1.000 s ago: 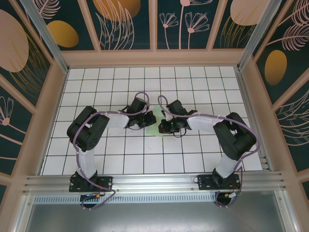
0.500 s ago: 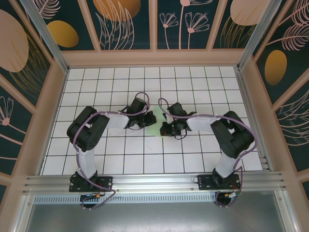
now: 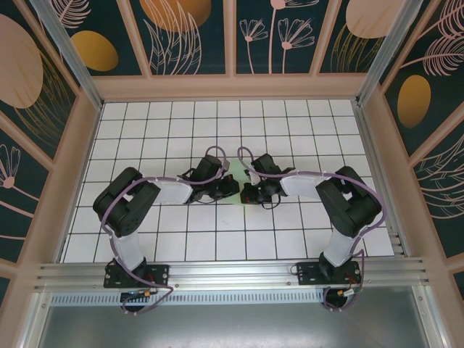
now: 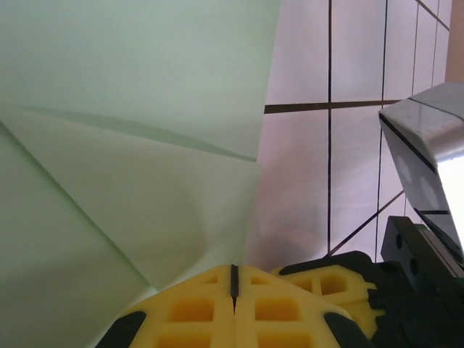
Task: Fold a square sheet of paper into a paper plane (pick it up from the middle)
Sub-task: Fold the triangle a second time at the center of the table.
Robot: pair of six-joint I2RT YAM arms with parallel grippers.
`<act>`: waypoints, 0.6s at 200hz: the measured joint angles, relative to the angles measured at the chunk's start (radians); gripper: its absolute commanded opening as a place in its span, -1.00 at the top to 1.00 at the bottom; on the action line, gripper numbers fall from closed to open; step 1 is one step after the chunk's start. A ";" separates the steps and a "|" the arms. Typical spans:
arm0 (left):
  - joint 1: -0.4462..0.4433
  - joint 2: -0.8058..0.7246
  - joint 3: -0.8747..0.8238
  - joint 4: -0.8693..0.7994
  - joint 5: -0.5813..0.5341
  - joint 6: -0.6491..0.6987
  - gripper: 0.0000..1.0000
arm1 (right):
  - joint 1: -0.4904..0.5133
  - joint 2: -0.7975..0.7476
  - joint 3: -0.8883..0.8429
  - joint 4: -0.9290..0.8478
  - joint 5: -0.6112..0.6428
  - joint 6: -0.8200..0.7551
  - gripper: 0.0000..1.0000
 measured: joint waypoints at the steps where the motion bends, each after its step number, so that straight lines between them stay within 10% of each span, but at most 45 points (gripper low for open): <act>1: 0.000 0.000 0.000 0.000 0.000 -0.001 0.93 | 0.000 0.000 0.000 0.000 0.000 0.000 0.95; 120: -0.010 0.042 0.027 -0.056 -0.047 -0.011 0.96 | 0.000 0.007 0.004 -0.009 0.001 -0.001 0.94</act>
